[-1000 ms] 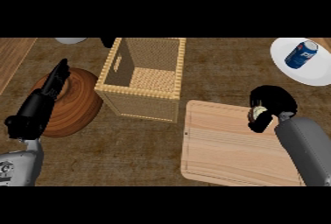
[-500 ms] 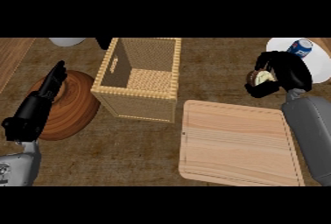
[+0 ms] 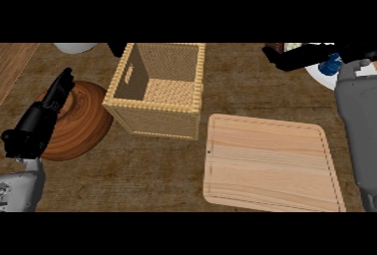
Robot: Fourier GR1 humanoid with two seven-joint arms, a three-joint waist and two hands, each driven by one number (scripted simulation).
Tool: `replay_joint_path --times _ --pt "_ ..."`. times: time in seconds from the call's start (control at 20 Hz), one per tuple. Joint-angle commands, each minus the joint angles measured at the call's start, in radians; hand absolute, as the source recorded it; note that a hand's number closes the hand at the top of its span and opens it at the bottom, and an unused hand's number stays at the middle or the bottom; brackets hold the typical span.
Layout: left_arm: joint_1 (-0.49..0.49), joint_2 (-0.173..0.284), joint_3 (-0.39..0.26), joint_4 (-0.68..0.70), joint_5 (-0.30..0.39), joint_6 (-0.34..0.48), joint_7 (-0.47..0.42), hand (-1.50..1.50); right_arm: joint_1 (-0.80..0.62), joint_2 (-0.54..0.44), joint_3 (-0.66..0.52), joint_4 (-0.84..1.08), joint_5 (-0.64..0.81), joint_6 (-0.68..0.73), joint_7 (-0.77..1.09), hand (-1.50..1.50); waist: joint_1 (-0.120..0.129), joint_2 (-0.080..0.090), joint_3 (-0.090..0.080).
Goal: Pick the cupcake from the cutting board and place it in the basket
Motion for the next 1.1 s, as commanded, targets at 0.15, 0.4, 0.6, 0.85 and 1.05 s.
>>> replay_joint_path --times 0.15,0.4,0.6,0.85,1.05 --pt "0.021 -0.019 -0.019 -0.063 -0.009 0.005 0.034 0.0 -0.189 0.058 -0.005 -0.116 -0.136 0.166 0.232 1.5 0.013 0.002 0.0" --pt "0.036 -0.007 -0.001 -0.06 0.018 -0.023 0.001 0.0 -0.392 0.108 0.04 -0.04 -0.132 0.202 0.385 1.5 0.022 0.005 0.0" --pt "0.035 -0.01 0.009 -0.008 0.005 -0.009 -0.04 0.0 -0.493 0.195 0.07 0.096 -0.102 0.149 0.427 1.5 0.028 0.01 -0.001" --pt "-0.036 -0.019 -0.011 0.013 -0.003 -0.013 0.009 0.0 -0.525 0.284 0.101 0.211 -0.065 0.09 0.476 1.5 0.021 0.011 0.0" --pt "-0.022 0.002 0.009 -0.057 0.022 -0.033 0.057 0.0 -0.599 0.283 0.101 0.317 -0.08 0.155 0.486 1.5 0.028 0.009 0.0"
